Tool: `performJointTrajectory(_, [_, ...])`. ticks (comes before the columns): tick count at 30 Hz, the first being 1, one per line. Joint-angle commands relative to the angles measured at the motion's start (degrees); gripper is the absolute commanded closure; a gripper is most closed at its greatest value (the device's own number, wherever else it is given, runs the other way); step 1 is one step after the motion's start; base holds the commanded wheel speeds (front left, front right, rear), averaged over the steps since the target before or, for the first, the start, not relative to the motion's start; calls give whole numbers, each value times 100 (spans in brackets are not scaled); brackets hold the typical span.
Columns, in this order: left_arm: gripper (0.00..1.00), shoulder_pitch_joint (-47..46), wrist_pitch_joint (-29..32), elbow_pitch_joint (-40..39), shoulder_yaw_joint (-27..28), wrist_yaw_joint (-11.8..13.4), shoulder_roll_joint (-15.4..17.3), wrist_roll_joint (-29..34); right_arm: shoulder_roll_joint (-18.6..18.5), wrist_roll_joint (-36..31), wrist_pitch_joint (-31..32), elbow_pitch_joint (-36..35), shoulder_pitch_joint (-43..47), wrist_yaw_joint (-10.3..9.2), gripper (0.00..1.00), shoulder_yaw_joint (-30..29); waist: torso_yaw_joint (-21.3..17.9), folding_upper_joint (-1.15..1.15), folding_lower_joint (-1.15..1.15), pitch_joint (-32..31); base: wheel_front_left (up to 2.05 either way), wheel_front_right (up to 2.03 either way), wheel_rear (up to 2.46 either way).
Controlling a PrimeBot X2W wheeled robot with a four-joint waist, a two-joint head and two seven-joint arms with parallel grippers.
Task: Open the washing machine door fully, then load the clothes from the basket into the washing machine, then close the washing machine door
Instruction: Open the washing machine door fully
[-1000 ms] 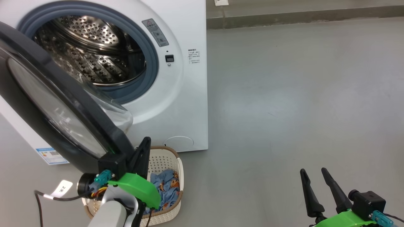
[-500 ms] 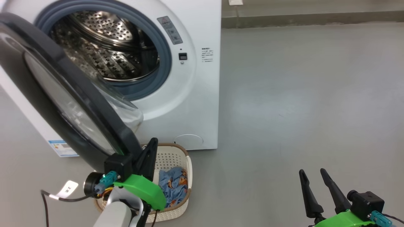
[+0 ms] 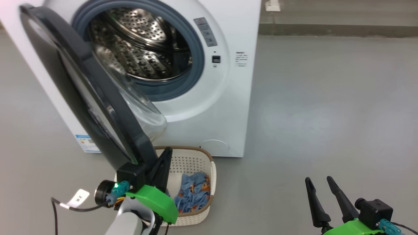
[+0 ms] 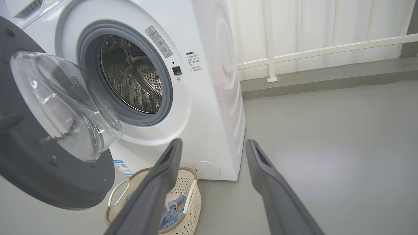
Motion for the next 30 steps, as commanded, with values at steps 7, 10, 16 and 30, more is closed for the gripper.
performJointTrajectory(7, [100, -21, 9, -48, 254, 72, 324, 4, 11, 78, -70, -108, -124, 9, 0, 170, 560, 0, 0, -80, 0, 0, 0])
performJointTrajectory(10, [100, 32, 39, -63, 224, 71, 357, -1, 16, 101, -70, -108, -137, 9, 0, 214, 704, 0, 0, -88, 0, 0, 0])
performJointTrajectory(16, [100, 98, 79, -116, 172, 90, 377, -7, 22, 134, -70, -96, -110, 9, 0, 227, 942, 0, 0, -100, 0, 0, 0])
performJointTrajectory(30, [100, 254, 127, -319, 328, 257, 567, -159, 24, 244, -70, -86, -52, 9, 0, 223, 1472, 0, 0, -119, 0, 0, 0])
